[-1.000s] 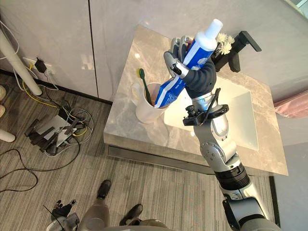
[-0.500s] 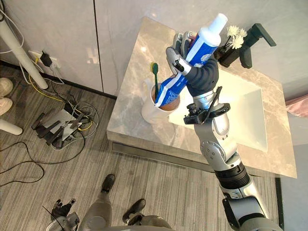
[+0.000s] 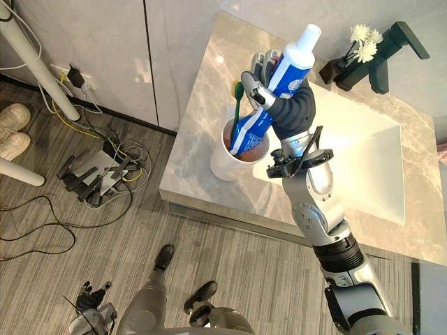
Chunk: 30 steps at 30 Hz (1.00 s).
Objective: Organize washtable
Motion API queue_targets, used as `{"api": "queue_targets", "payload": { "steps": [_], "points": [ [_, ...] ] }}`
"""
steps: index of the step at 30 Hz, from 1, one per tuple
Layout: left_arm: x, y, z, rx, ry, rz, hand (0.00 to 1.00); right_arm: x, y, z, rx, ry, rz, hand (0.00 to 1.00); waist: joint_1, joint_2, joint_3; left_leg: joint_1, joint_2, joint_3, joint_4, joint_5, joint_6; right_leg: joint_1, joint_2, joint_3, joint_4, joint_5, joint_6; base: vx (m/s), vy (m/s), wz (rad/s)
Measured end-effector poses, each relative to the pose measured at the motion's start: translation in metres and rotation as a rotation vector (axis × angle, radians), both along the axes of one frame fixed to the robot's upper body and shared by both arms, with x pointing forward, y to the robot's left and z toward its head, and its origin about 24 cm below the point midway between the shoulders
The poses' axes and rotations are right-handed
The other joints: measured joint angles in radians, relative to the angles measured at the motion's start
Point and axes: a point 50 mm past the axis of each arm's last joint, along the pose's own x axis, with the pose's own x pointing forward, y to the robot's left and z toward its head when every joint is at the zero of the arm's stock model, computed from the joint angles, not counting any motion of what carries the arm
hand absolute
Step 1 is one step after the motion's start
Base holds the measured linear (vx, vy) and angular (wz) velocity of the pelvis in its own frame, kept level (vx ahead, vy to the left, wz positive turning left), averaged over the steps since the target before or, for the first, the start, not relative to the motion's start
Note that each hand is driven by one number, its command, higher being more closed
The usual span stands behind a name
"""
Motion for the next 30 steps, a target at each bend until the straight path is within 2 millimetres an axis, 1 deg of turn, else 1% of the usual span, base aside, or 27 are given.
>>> {"api": "queue_targets", "payload": {
  "steps": [8,18,30],
  "points": [
    [0.0004,-0.0006,0.0002,0.002,-0.007,0.001,0.00,-0.0005,0.0021,0.0102,-0.003,-0.041,0.002,1.00,0.003,0.009,0.007,-0.024,-0.002,0.013,0.012,0.000,0.000,-0.018,0.000,0.001,-0.011,-0.001,-0.002,-0.02,0.034,-0.04],
    [0.0015,-0.0053,-0.0009,-0.008,-0.007,-0.009,0.00,-0.0003,0.0022,0.0101,-0.004,-0.041,0.003,1.00,0.004,0.010,0.008,-0.024,-0.002,0.016,0.016,0.000,0.000,-0.018,-0.001,0.002,-0.011,-0.002,-0.002,-0.01,0.044,-0.01],
    [0.0015,-0.0055,-0.0010,-0.009,-0.007,-0.009,0.00,-0.0004,0.0022,0.0098,-0.005,-0.041,0.004,1.00,0.004,0.010,0.008,-0.024,-0.002,0.014,0.016,0.000,0.000,-0.018,-0.001,0.002,-0.010,-0.002,-0.002,0.01,0.043,0.00]
  ]
}}
